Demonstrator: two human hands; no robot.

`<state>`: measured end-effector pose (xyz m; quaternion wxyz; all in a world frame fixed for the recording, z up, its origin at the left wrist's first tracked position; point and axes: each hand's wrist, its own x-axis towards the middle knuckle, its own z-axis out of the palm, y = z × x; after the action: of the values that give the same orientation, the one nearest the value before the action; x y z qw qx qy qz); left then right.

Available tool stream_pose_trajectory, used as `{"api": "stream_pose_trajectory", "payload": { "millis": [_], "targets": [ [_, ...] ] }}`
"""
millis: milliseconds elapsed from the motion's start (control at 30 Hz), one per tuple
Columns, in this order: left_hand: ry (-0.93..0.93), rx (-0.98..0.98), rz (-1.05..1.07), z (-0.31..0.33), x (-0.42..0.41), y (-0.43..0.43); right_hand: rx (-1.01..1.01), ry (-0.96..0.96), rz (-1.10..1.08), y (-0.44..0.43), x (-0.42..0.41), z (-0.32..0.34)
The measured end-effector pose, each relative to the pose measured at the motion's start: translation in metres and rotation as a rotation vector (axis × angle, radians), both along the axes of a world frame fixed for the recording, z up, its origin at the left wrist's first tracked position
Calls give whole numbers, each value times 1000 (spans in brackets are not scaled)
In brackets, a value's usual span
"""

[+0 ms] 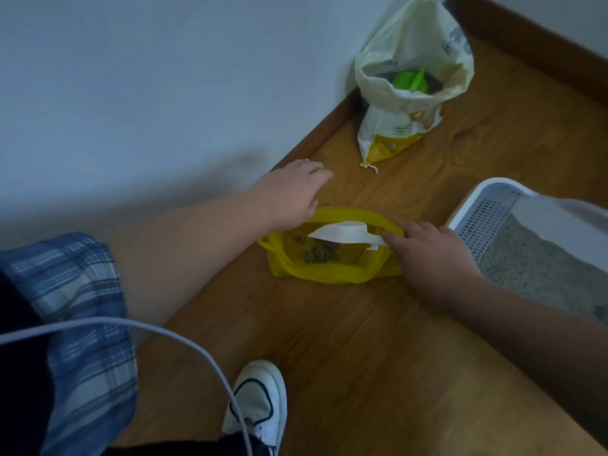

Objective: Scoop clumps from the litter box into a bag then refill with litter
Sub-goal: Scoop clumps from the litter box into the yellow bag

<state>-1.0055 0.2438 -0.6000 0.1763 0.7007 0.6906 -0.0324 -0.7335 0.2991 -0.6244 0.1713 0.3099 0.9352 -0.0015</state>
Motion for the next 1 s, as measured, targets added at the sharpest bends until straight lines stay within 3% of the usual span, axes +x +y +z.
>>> {"api": "stream_pose_trajectory", "payload": {
  "millis": [100, 233, 300, 500, 667, 867, 1000],
  "targets": [
    [-11, -2, -21, 2, 10, 6, -54, 55, -113, 0, 13, 9],
    [-18, 4, -73, 5, 35, 18, -489, 245, -649, 17, 35, 22],
    [-30, -1, -104, 5, 52, 25, -604, 313, -799, 32, 52, 28],
    [-52, 12, -225, 2, 114, 54, -646, 497, -1014, 52, 123, 47],
    [-65, 4, -346, -8, 175, 80, -624, 541, -1154, 55, 193, 49],
    [-77, -29, -434, -28, 238, 96, -593, 507, -1299, 42, 270, 51],
    [-9, -54, -469, -48, 267, 98, -586, 317, -1453, 41, 318, 57]
  ]
}}
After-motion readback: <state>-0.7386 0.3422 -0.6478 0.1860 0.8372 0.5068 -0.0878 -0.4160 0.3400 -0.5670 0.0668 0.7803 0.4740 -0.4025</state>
